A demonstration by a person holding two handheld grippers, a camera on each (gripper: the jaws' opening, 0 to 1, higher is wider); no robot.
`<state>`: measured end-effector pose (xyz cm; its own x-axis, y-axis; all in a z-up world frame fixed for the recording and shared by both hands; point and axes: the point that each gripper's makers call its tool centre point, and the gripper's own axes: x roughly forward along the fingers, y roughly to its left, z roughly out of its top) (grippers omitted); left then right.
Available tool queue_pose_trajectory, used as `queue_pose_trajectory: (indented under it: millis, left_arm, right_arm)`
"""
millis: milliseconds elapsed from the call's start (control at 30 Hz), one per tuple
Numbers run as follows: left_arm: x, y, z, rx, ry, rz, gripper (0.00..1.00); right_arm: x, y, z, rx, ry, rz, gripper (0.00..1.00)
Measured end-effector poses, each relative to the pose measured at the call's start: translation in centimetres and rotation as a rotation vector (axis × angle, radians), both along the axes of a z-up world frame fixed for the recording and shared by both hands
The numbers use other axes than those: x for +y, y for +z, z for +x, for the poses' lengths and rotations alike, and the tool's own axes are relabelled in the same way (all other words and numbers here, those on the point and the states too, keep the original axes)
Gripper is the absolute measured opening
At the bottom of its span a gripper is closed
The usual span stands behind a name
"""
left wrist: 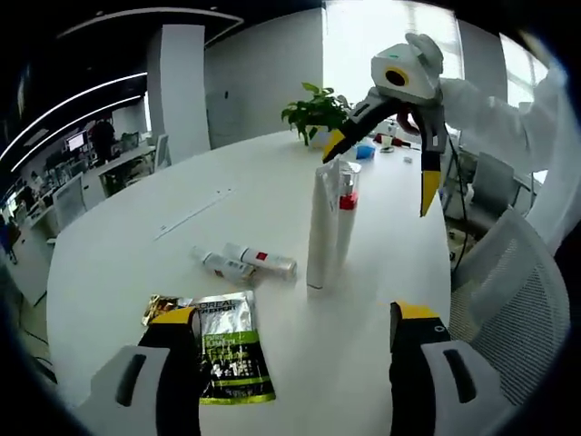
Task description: Arrange the skincare products in the storage area until every visible bottle or jar stands upright without overlapping.
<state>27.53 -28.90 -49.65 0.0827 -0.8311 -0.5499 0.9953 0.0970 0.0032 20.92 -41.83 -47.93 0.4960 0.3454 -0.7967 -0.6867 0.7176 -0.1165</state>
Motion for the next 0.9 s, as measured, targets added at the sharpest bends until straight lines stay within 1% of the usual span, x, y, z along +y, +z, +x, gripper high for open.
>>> queue_pose_trajectory:
  millis: [100, 233, 367, 467, 533, 667, 800, 900]
  left_arm:
    - [0.4, 0.3, 0.0, 0.009, 0.010, -0.004, 0.84]
    - [0.8, 0.6, -0.4, 0.009, 0.014, -0.003, 0.87]
    - [1.3, 0.8, -0.5, 0.011, 0.024, -0.003, 0.89]
    - [1.8, 0.7, -0.5, 0.014, 0.032, 0.004, 0.90]
    - [2.1, 0.8, -0.7, 0.016, 0.036, 0.006, 0.90]
    - [2.5, 0.9, -1.1, 0.023, 0.046, 0.012, 0.92]
    - [3.1, 1.0, -1.5, 0.030, 0.054, 0.010, 0.93]
    - [3.5, 1.3, -1.4, 0.028, 0.080, -0.001, 0.93]
  right_arm:
    - [0.2, -0.3, -0.6, -0.001, -0.010, -0.002, 0.92]
    - [0.7, 0.0, -1.5, -0.008, -0.017, 0.008, 0.94]
    - [1.0, 0.0, -2.0, -0.020, -0.024, 0.011, 0.99]
    - [0.9, -0.2, -2.4, -0.014, -0.027, 0.002, 0.99]
    - [1.0, -0.3, -2.7, -0.012, -0.033, 0.004, 0.99]
    - [1.1, -0.2, -2.8, -0.024, -0.045, 0.008, 0.99]
    - [1.0, 0.3, -3.1, -0.045, -0.077, 0.016, 0.99]
    - [1.0, 0.7, -2.9, -0.096, -0.131, 0.042, 1.00]
